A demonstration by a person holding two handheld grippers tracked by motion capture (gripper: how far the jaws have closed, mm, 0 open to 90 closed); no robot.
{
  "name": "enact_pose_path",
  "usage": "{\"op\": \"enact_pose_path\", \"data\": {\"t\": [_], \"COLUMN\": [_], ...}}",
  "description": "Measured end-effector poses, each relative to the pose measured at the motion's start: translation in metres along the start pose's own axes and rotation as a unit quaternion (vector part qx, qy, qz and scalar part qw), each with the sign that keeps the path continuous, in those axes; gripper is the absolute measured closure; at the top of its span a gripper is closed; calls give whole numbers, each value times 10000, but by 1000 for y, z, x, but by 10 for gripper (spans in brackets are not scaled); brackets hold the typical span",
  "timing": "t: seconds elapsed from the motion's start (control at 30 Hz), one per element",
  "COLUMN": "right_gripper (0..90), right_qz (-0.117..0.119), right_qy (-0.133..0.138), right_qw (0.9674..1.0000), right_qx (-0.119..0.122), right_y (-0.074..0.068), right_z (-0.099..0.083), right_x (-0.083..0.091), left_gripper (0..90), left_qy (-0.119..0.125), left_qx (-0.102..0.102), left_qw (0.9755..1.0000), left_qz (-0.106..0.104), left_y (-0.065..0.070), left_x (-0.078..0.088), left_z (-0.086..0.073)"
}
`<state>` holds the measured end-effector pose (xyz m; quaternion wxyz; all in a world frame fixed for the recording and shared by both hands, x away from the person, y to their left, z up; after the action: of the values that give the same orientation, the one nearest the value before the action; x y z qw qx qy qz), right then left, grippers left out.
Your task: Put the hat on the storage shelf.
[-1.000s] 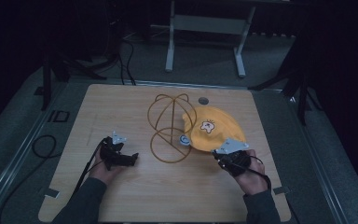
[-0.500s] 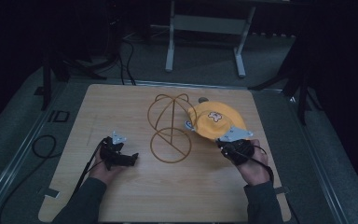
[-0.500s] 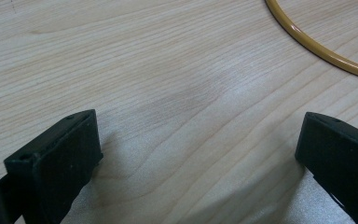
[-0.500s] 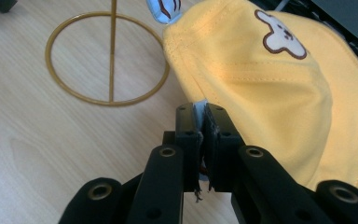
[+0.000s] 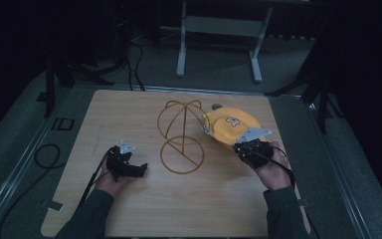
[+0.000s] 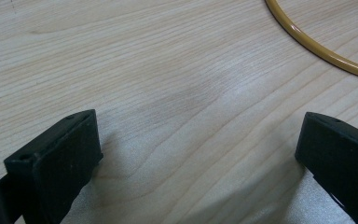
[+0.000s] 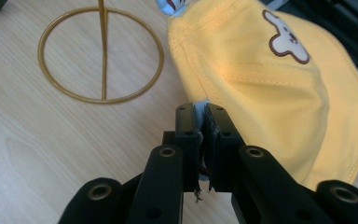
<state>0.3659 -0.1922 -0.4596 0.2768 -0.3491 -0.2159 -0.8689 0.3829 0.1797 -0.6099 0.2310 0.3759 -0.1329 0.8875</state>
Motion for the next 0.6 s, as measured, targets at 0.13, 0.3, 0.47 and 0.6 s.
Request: {"op": "enact_pose_path", "data": {"t": [0.13, 0.3, 0.47, 0.6], "right_gripper": [849, 848, 847, 847], "right_qz": [39, 89, 153, 208], "right_qy": [-115, -156, -186, -208], "right_qw": [9999, 9998, 9995, 9992], "right_qx": [-44, -108, -194, -283], "right_y": [7, 13, 19, 23], "right_z": [-1, -1, -2, -2], "right_x": [0, 0, 0, -1], "left_gripper": [1, 1, 1, 1], "left_qy": [0, 0, -1, 0], "left_qx": [2, 1, 1, 1], "left_qw": [10000, 10000, 10000, 10000], "left_qz": [0, 0, -1, -1], "left_y": [0, 0, 0, 0], "left_x": [0, 0, 0, 0], "left_z": [0, 0, 0, 0]}}
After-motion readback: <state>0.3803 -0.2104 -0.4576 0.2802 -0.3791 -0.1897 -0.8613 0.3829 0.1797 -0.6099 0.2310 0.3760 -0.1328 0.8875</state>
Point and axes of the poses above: each handheld gripper's, and its own axes: x roughly backward along the jaws, z roughly out of its top, y roughly to its right, the point moved 6 cm from there along -x, roughly forward along the jaws, and after that the axes turned 5 degrees about -x, right-handed, at the moved point
